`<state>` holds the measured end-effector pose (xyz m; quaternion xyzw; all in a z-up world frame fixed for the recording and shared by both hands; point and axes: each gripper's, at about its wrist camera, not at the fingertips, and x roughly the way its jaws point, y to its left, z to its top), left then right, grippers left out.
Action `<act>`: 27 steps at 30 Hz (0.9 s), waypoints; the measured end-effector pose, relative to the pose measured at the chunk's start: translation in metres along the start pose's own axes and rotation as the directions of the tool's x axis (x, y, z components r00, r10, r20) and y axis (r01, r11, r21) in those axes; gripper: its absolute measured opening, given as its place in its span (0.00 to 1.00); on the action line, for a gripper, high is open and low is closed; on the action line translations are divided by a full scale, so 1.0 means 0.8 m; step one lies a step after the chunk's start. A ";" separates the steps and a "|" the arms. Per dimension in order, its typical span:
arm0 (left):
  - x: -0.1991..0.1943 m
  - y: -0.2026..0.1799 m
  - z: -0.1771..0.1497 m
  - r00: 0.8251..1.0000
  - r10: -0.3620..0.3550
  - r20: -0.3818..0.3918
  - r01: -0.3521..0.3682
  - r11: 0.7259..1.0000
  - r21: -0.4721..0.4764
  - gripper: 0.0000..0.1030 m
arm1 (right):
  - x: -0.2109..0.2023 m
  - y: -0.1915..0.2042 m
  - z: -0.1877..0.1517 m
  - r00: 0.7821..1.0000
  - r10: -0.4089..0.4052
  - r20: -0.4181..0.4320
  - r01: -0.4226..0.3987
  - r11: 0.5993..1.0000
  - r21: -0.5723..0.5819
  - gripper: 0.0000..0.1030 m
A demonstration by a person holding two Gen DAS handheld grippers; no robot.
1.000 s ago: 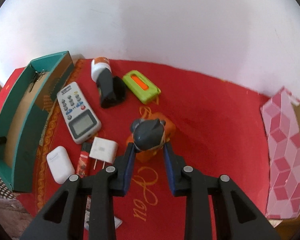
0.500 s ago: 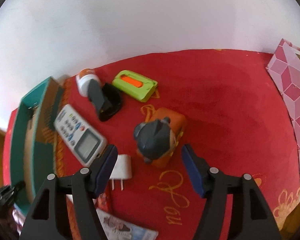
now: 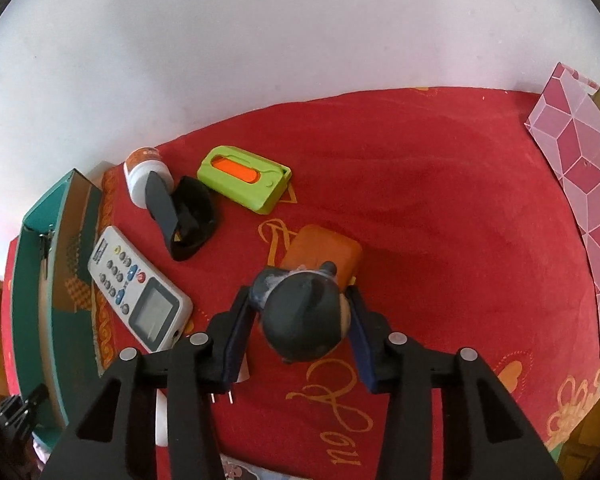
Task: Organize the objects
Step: 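Grasp the cartoon figure with orange timer using the right gripper, then carry the figure into the tray beside the keys and release it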
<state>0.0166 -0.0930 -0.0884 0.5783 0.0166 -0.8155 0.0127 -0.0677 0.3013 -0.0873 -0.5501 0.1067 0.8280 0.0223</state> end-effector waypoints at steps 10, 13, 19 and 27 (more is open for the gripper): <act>0.000 0.000 0.001 1.000 0.003 0.000 -0.003 1.000 0.006 0.09 | -0.036 0.016 -0.014 0.996 0.073 0.058 -0.072 0.997 -0.024 0.42; 0.000 0.000 0.002 1.000 0.003 -0.001 -0.003 1.000 0.013 0.09 | -0.045 0.027 -0.014 0.992 0.110 0.069 -0.108 0.994 -0.035 0.42; 0.000 -0.002 0.004 1.000 0.011 -0.002 -0.011 1.000 0.026 0.09 | -0.072 0.085 -0.003 0.977 0.192 0.094 -0.176 0.972 -0.154 0.42; 0.001 -0.002 0.003 1.000 0.013 -0.001 -0.013 1.000 0.023 0.09 | -0.093 0.173 0.001 0.958 0.279 0.063 -0.245 0.915 -0.322 0.42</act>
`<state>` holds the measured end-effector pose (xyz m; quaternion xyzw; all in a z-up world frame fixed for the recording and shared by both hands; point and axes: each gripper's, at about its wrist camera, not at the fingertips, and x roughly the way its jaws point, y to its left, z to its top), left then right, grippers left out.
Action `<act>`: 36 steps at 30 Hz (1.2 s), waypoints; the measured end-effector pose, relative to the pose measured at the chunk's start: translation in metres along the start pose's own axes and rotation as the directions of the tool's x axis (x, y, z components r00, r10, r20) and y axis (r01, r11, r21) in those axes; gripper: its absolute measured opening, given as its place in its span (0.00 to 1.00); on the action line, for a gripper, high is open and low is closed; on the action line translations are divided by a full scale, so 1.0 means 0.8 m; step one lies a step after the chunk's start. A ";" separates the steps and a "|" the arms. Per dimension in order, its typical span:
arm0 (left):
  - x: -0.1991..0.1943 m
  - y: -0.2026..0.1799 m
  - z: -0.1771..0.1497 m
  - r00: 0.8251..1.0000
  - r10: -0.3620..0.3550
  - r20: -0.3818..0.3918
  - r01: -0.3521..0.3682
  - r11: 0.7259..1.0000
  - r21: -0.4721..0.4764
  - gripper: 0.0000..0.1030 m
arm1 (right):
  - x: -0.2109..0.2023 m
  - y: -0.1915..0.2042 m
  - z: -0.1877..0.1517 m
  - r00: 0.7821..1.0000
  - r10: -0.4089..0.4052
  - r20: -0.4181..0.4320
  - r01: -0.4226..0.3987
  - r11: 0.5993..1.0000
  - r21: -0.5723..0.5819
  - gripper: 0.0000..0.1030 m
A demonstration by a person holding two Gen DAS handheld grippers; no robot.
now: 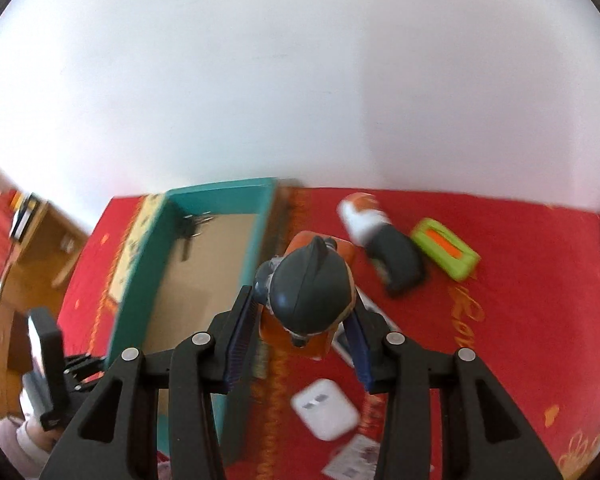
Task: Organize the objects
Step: 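Carry the figure into the tray beside the keys and release it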
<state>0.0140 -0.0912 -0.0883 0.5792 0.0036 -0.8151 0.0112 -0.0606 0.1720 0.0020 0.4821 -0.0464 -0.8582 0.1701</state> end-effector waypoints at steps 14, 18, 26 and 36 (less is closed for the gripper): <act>0.001 0.001 -0.001 1.000 -0.004 0.001 0.004 1.000 -0.008 0.09 | 0.127 0.133 0.048 0.978 0.060 -0.198 -0.096 0.979 -0.179 0.40; 0.001 0.001 -0.003 1.000 -0.008 0.004 0.008 1.000 -0.009 0.09 | 0.175 0.150 0.051 0.973 0.003 -0.230 -0.052 0.976 -0.209 0.39; -0.001 0.001 -0.005 1.000 -0.012 0.005 0.012 1.000 0.005 0.09 | 0.218 0.175 0.067 0.977 -0.058 -0.207 -0.001 0.962 -0.274 0.39; -0.002 0.000 -0.004 1.000 -0.014 0.004 0.014 1.000 0.013 0.09 | 0.218 0.183 0.052 0.989 -0.097 -0.114 0.054 0.941 -0.334 0.38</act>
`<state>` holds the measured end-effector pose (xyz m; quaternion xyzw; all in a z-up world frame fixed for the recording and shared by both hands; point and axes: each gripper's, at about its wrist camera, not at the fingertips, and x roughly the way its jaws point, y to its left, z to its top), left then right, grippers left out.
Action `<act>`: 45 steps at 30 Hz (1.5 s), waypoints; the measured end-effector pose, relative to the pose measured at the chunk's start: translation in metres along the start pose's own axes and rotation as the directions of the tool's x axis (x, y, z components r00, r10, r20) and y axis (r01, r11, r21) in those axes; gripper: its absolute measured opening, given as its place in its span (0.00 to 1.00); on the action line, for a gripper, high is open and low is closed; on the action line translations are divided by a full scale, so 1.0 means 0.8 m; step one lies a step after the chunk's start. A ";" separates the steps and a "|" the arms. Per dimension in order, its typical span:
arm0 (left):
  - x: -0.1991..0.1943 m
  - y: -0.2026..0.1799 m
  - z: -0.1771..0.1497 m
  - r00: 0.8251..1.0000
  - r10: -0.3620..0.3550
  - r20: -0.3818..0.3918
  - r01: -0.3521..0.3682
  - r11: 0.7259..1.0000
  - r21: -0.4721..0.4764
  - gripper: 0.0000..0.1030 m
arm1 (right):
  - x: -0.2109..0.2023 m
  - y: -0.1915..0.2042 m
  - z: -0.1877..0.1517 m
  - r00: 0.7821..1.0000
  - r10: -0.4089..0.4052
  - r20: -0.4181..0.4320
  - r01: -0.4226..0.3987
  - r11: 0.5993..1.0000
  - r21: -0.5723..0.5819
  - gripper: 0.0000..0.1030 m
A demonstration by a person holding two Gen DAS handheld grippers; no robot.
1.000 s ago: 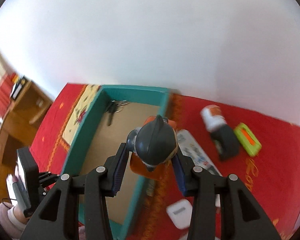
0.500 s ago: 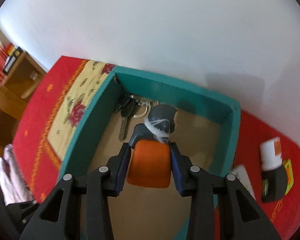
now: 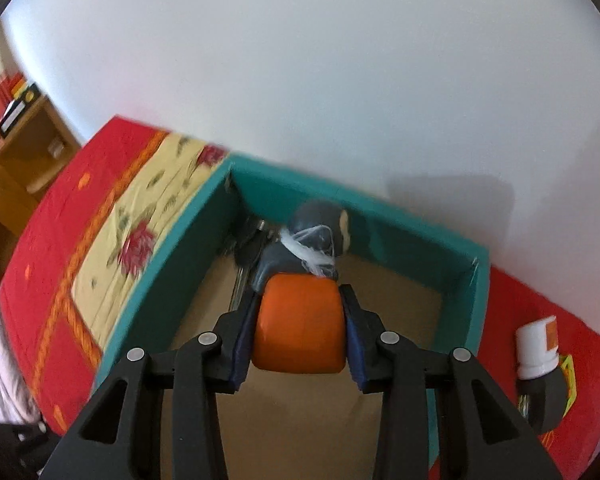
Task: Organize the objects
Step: 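Carry the figure into the tray beside the keys and release it, then move the right gripper to the white plug charger and grasp it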
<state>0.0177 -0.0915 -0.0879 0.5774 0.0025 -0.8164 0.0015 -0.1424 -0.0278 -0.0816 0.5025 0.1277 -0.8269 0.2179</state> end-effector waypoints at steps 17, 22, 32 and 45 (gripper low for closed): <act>0.003 0.005 0.000 1.000 -0.021 0.002 0.021 1.000 -0.010 0.09 | -0.004 0.007 -0.032 0.996 0.006 -0.089 -0.004 1.000 0.022 0.38; 0.003 0.003 -0.001 1.000 -0.020 0.007 0.020 1.000 -0.002 0.09 | 0.003 0.012 -0.021 0.997 -0.048 -0.055 0.049 0.998 0.027 0.38; 0.002 0.003 -0.002 1.000 -0.022 0.012 0.022 1.000 0.001 0.09 | 0.025 0.008 0.012 0.996 -0.093 -0.006 0.093 0.994 0.048 0.39; 0.001 0.007 -0.003 0.999 -0.032 0.017 0.032 0.999 -0.007 0.09 | -0.013 0.011 -0.001 1.000 0.002 0.023 -0.003 0.999 0.039 0.50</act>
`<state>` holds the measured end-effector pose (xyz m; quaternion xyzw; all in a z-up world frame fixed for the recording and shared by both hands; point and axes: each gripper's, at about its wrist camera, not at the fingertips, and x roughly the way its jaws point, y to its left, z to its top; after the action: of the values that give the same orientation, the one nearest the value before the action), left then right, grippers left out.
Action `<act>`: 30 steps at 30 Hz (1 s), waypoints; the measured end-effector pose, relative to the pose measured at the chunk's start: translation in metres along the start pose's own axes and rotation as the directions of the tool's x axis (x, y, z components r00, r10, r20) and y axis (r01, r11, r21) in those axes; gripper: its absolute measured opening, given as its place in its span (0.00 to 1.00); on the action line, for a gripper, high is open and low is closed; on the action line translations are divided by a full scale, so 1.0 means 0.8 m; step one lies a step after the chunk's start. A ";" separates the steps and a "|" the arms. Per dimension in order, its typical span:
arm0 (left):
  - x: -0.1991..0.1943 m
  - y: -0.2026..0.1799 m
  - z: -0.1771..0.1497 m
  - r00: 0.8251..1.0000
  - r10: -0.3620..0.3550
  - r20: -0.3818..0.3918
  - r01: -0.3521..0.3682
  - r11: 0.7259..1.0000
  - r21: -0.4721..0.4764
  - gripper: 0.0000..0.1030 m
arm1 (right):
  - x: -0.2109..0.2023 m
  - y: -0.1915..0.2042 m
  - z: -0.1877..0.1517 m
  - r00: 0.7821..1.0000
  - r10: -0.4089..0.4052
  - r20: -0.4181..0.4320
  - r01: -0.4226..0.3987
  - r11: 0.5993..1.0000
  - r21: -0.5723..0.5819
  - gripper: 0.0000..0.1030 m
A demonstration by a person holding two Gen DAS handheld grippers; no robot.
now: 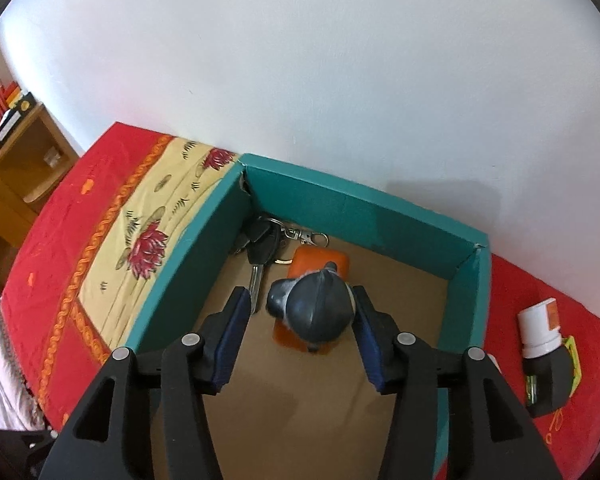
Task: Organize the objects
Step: 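Move the right gripper to the white plug charger and grasp it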
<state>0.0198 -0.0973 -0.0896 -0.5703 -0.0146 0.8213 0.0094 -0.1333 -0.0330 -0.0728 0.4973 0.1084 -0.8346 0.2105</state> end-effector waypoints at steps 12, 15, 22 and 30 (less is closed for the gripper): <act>-0.001 -0.001 -0.001 1.000 -0.002 0.002 0.002 0.999 0.033 0.10 | -0.089 -0.026 -0.048 0.996 0.087 0.034 -0.088 0.995 0.047 0.50; -0.001 -0.001 -0.002 1.000 -0.011 0.003 0.011 0.999 0.044 0.11 | -0.112 -0.041 -0.073 0.996 0.076 0.038 -0.079 0.995 0.065 0.50; -0.001 -0.002 -0.003 1.000 -0.013 0.003 0.013 0.998 0.059 0.11 | -0.148 -0.101 -0.147 0.999 -0.030 0.027 0.025 0.985 0.169 0.50; -0.001 -0.001 -0.002 1.000 -0.011 -0.001 0.011 0.999 0.049 0.11 | -0.140 -0.189 -0.221 0.993 -0.108 -0.050 0.119 0.938 0.326 0.50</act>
<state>0.0213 -0.0965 -0.0891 -0.5703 0.0023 0.8210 0.0281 -0.0172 0.1979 -0.0641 0.5315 -0.0001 -0.8438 0.0747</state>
